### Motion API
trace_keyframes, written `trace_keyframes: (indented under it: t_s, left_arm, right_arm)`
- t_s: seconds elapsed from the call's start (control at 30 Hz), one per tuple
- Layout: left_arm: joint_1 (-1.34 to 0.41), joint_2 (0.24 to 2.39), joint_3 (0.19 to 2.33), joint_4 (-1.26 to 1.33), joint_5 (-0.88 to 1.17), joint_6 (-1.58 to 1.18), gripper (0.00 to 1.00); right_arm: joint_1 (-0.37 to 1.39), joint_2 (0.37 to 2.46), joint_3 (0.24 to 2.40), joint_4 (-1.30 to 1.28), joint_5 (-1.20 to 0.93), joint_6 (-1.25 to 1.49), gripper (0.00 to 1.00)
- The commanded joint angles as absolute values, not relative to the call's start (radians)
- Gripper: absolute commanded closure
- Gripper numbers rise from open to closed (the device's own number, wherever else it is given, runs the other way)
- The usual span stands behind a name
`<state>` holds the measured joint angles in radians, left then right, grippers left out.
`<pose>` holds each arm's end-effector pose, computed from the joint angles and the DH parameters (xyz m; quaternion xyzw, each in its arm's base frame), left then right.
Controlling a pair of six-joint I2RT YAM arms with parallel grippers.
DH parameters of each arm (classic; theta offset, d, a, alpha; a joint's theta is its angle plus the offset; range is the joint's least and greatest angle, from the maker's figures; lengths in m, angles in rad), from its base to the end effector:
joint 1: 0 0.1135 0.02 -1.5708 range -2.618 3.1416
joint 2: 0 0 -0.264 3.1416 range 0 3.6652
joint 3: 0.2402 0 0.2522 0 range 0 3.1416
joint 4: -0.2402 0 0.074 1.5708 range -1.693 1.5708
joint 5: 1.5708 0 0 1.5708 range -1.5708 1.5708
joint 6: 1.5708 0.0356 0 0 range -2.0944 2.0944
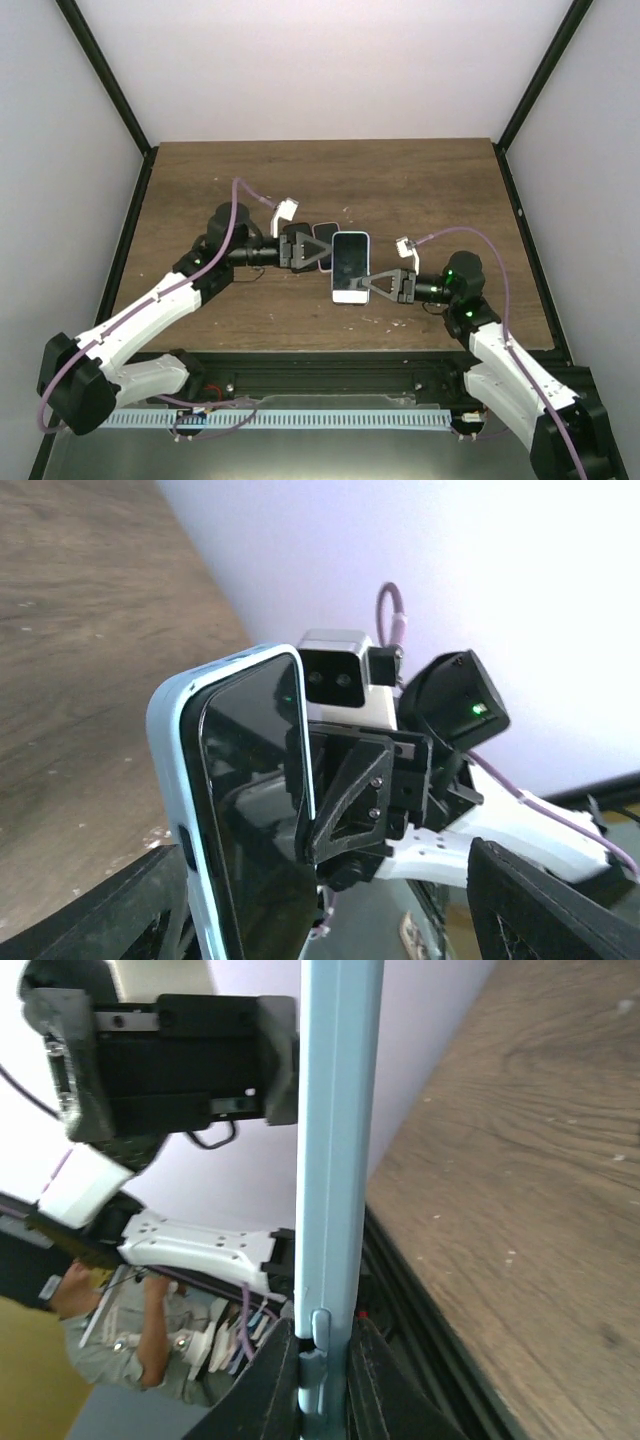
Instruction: Put the phone into the phone case
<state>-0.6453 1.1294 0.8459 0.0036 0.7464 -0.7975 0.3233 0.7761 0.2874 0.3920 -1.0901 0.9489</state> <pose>0.1895 -0.1729 0.3136 0.1621 0.7584 -0.5886 0.2283 0.1475 0.0827 0.2277 -0.1367 0.7097 0.6502 0.2343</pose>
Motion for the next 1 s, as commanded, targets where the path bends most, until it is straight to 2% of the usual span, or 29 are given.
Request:
trace_keyframes:
  t_s: [0.0,0.17,0.3,0.43,0.6,0.7,0.9,0.97]
  left_arm:
    - [-0.643,1.142,0.808,0.195,0.875,-0.894,0.24]
    - [-0.655,1.161,0.790,0.267,0.898,-0.916,0.27]
    - [-0.658,1.160,0.785,0.258,0.895,-0.913,0.38]
    - [-0.658,1.162,0.776,0.267,0.892,-0.924,0.56]
    - [-0.657,1.170,0.775,0.273,0.891,-0.931,0.90]
    - [-0.658,1.170,0.778,0.254,0.879,-0.919,0.99]
    - [-0.659,1.169,0.809,0.149,0.850,-0.864,0.98]
    - [-0.658,1.168,0.817,0.132,0.852,-0.864,0.81]
  right_arm:
    - [0.357,0.769,0.348,0.608,-1.186,1.078,0.99]
    - [0.419,0.792,0.349,0.757,-1.163,1.166,0.99]
    - [0.440,0.803,0.345,0.796,-1.142,1.196,0.99]
    - [0.451,0.817,0.336,0.828,-1.138,1.208,0.99]
    - [0.454,0.822,0.329,0.836,-1.127,1.217,0.99]
    - [0.456,0.819,0.332,0.818,-1.118,1.204,0.99]
    - [0.456,0.813,0.349,0.727,-1.087,1.151,0.99]
    - [0.456,0.812,0.353,0.733,-1.074,1.159,0.99]
